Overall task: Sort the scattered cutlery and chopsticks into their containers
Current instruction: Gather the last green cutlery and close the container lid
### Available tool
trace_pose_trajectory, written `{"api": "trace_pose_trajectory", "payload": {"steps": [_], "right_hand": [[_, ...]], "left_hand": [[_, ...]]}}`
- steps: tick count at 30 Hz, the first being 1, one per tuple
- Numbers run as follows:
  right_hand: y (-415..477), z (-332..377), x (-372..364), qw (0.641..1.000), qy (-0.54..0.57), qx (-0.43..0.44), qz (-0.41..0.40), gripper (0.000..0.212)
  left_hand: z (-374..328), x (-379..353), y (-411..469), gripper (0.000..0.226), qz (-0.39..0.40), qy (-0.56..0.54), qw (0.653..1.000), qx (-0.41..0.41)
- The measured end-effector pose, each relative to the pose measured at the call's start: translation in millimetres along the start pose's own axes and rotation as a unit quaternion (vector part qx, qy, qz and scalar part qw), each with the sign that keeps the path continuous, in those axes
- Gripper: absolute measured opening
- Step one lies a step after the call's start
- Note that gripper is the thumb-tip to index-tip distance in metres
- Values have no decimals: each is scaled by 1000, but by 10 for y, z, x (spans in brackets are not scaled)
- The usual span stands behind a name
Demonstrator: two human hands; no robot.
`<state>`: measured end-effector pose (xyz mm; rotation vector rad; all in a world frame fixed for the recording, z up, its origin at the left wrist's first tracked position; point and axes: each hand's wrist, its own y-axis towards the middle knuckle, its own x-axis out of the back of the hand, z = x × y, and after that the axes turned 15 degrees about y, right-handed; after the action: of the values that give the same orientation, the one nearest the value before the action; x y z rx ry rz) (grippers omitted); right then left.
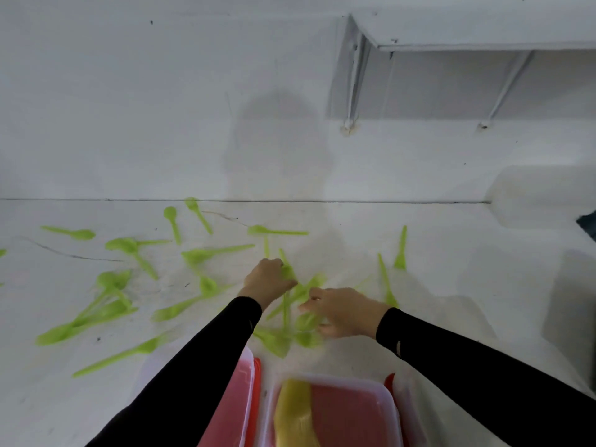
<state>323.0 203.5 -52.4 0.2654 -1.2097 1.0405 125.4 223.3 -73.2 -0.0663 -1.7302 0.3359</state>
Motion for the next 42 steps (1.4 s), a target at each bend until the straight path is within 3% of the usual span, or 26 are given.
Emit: {"api": "trace_pose_trajectory", "payload": {"steps": [3, 8, 10, 12, 16, 18, 21, 23, 26, 28, 30, 31, 33, 36, 40, 42], "right_hand": [[5, 1, 2, 996, -86, -11, 16, 45], [7, 16, -4, 993, -114, -25, -12, 36], [23, 25, 16, 995, -55, -56, -60, 29], [16, 28, 71, 984, 73, -114, -116, 23], [-16, 38, 142, 913, 311, -164, -208, 18], [-26, 40, 188, 888, 345, -188, -239, 13], [48, 101, 302, 868, 326, -230, -296, 26], [174, 190, 386, 844, 362, -221, -327, 19], [436, 383, 530, 808, 453, -169, -337, 18], [677, 567, 589, 756, 558, -130, -315, 18], [892, 728, 607, 712, 634, -105, -282, 23], [1019, 817, 606, 709, 645, -100, -266, 29], [1254, 935, 563, 732, 631, -109, -235, 35], [1549, 1067, 444, 803, 548, -153, -178, 22], [1799, 1203, 220, 904, 363, -183, -133, 58], [1859, 1275, 137, 929, 294, -190, -121, 58]], "left_hand": [[-50, -35, 88, 50, 18, 26, 999, -41], [-92, 33, 152, 43, 34, 72, 994, -75], [-102, 44, 152, 38, 16, 69, 995, -72], [-94, 28, 131, 34, -14, 64, 996, -61], [11, -36, 94, 26, -50, 29, 997, -57], [40, 2, 72, 22, -74, -20, 994, -79], [203, 185, -17, 23, -134, -110, 981, -91], [409, 376, -120, 18, -158, -208, 962, -82], [777, 684, -243, 14, -200, -309, 928, -56], [1110, 867, -307, 15, -232, -348, 908, -26], [1435, 965, -334, 16, -247, -347, 905, -5], [1618, 985, -338, 13, -260, -323, 910, 6], [1908, 1000, -351, 12, -281, -284, 916, 33], [2198, 997, -360, 31, -273, -249, 926, 80], [2367, 853, -263, 30, -211, -211, 951, 80], [2392, 724, -155, 25, -182, -206, 959, 72]]}}
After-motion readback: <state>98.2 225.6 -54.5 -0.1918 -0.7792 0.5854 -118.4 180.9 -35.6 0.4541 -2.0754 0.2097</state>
